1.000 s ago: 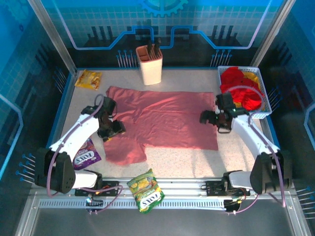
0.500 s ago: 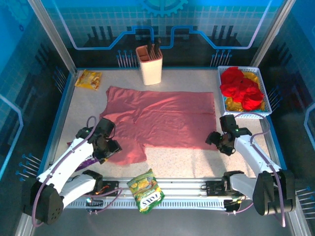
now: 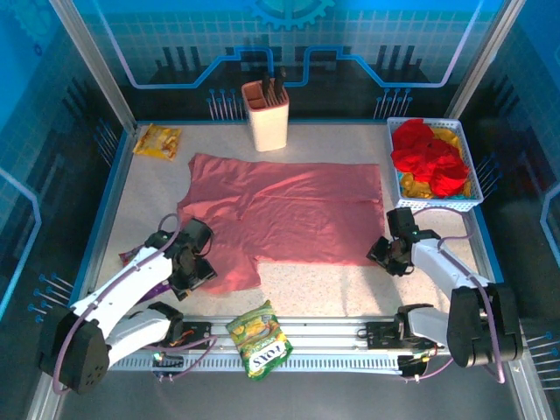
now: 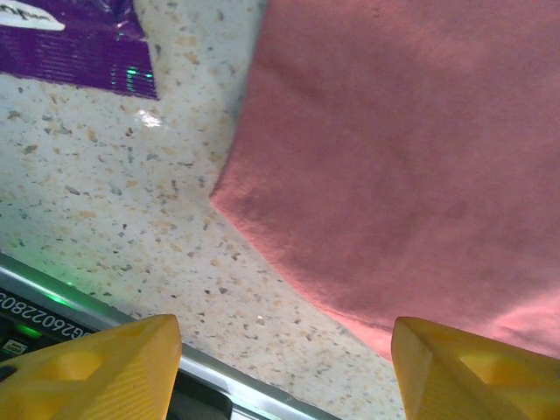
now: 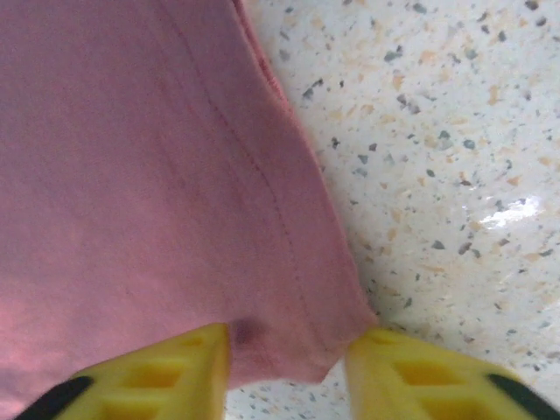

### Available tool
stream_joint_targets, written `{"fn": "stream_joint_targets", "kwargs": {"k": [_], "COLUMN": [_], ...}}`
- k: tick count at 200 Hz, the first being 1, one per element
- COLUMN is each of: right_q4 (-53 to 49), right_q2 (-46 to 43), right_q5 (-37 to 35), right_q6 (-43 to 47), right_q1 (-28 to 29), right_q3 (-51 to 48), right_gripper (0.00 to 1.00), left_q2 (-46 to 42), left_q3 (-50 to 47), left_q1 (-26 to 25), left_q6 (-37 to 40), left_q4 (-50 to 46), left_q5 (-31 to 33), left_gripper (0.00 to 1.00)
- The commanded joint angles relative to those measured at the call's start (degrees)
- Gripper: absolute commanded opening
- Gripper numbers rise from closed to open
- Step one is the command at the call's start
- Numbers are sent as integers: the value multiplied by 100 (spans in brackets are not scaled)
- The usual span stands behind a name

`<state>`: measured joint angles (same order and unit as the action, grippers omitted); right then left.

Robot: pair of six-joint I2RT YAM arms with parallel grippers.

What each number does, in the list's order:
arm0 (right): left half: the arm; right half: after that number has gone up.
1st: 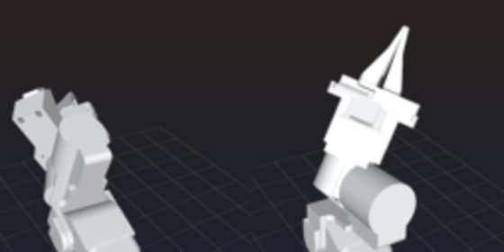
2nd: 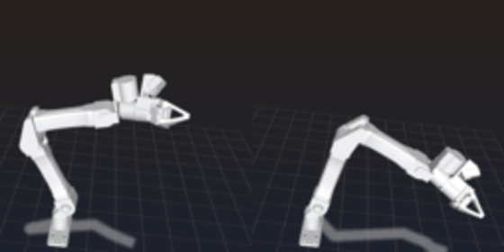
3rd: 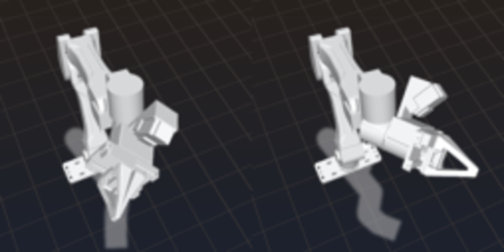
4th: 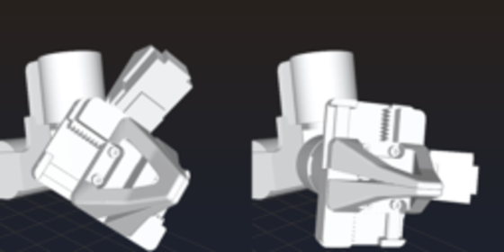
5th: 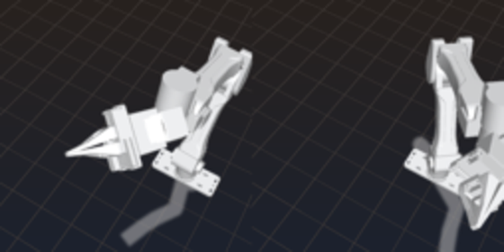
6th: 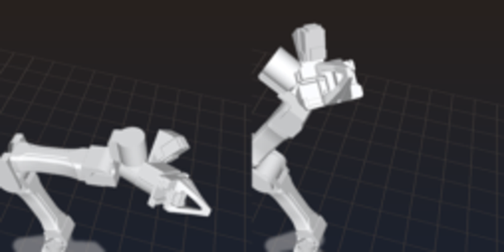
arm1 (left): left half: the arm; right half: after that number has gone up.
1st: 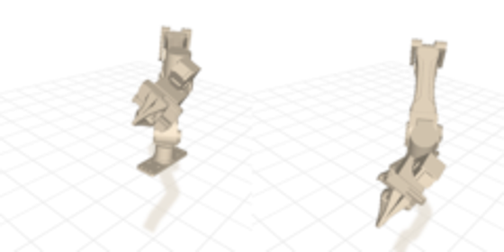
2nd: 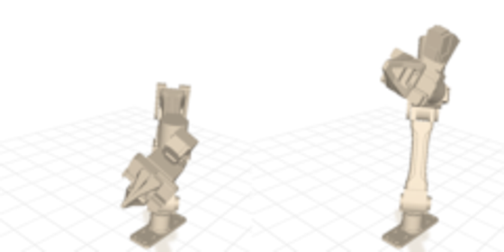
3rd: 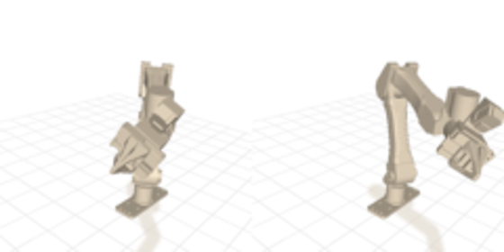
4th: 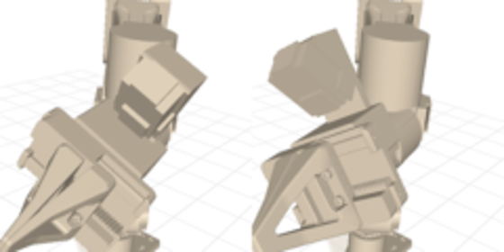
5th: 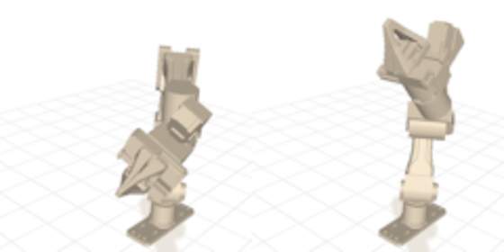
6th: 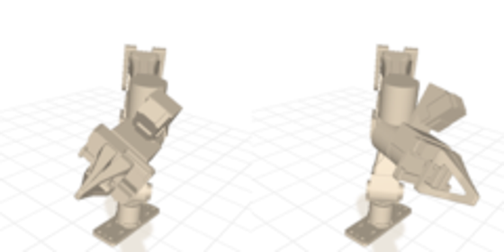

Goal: Fold and stack the t-shirts

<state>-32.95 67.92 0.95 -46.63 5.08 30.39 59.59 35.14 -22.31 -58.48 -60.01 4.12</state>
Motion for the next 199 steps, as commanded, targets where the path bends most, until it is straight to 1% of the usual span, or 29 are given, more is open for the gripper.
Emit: {"fn": "stream_joint_targets", "kwargs": {"k": [1, 9, 14, 32, 38, 88, 134, 148, 177, 199], "right_q4": [164, 141, 144, 192, 224, 214, 197, 175, 170, 168], "right_q2": [52, 71, 72, 131, 156, 284, 179, 131, 103, 99], "right_q5": [33, -13, -24, -3, 46, 179, 213, 222, 324, 379], "right_q6": [-24, 8, 29, 88, 114, 398, 442, 483, 569, 576], "right_q1": [-79, -103, -126, -273, -342, -762, -839, -906, -1105, -1114], "right_q3": [81, 147, 176, 245, 267, 442, 401, 383, 349, 353], "right_gripper": [26, 21, 15, 5, 0, 0, 0, 0, 0, 0], "left_q2": [163, 254, 320, 514, 542, 306, 814, 894, 988, 1280], "left_q3": [-74, -45, -29, -71, -108, -239, -135, -136, -293, -267], "left_q1": [-126, -178, -213, -313, -331, -388, -457, -531, -678, -793], "left_q6": [-208, -206, -191, -201, -219, -376, -313, -357, -547, -571], "left_q4": [-55, -59, -61, 17, 74, 359, 799, 829, 1236, 1433], "left_q5": [365, 450, 481, 519, 501, 521, 296, 335, 127, 158], "left_gripper": [65, 65, 65, 65, 65, 62, 59, 59, 58, 54]}}
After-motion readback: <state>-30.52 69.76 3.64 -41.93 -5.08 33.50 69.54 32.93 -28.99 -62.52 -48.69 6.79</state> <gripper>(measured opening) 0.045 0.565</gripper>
